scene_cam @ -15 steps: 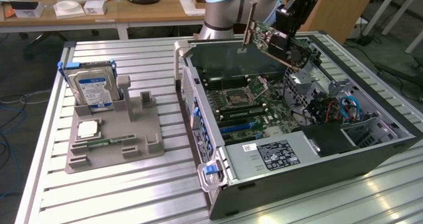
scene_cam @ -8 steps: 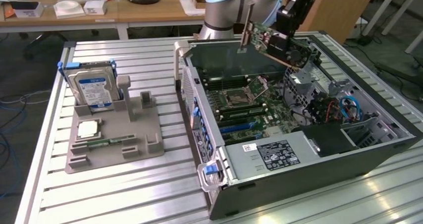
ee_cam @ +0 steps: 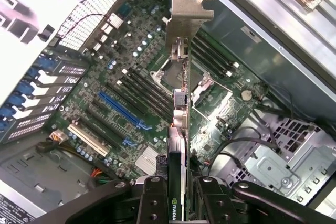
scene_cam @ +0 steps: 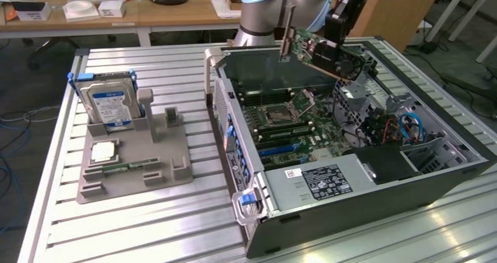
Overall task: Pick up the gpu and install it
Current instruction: 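Insert the gpu into the slot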
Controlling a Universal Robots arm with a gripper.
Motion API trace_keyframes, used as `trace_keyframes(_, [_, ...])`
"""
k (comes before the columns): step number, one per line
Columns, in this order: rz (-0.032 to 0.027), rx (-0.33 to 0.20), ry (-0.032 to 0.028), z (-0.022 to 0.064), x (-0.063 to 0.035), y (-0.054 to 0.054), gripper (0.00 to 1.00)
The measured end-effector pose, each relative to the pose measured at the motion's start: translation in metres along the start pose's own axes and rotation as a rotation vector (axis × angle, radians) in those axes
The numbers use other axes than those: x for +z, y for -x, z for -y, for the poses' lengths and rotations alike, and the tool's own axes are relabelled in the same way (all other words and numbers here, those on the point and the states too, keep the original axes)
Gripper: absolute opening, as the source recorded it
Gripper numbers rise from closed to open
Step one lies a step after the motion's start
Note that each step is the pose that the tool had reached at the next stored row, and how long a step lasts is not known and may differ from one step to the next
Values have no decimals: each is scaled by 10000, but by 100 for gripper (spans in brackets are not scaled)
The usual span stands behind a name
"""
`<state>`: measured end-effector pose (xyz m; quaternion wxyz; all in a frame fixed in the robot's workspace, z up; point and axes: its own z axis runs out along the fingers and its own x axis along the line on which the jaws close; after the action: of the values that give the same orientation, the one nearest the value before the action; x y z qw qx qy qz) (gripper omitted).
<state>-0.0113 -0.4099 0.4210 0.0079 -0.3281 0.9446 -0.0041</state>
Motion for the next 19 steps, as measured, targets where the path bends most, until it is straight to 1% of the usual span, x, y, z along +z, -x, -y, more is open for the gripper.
trace_keyframes(19, [18,-1353,17,14,17,-132,26])
